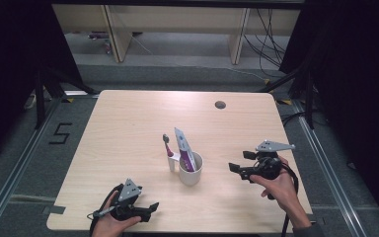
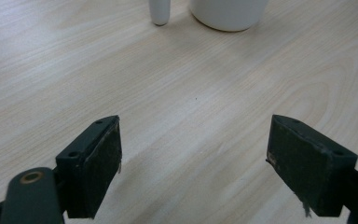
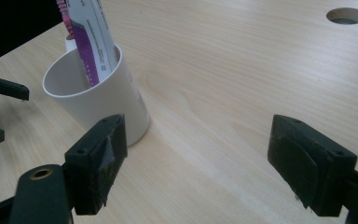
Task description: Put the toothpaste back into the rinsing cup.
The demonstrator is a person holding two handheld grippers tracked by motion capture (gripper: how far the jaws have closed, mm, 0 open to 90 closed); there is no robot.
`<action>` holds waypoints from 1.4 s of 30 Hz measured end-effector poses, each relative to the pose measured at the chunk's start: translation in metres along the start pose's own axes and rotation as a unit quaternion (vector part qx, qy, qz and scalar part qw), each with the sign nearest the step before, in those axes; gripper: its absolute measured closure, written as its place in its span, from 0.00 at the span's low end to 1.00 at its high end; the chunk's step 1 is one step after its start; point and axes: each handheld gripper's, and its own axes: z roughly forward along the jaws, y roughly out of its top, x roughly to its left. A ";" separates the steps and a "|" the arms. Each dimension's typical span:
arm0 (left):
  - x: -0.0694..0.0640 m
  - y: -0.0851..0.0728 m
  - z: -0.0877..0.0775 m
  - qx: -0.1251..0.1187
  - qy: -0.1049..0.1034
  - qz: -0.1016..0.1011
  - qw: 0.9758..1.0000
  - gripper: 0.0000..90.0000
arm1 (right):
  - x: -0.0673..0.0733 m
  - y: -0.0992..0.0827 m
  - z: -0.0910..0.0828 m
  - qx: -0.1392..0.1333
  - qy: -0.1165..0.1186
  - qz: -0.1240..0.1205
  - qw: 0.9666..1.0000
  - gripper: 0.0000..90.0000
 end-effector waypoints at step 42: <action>-0.001 -0.002 0.000 0.002 0.004 0.006 1.000 0.18 | -0.007 -0.076 -0.038 0.027 -0.035 0.024 0.999 0.19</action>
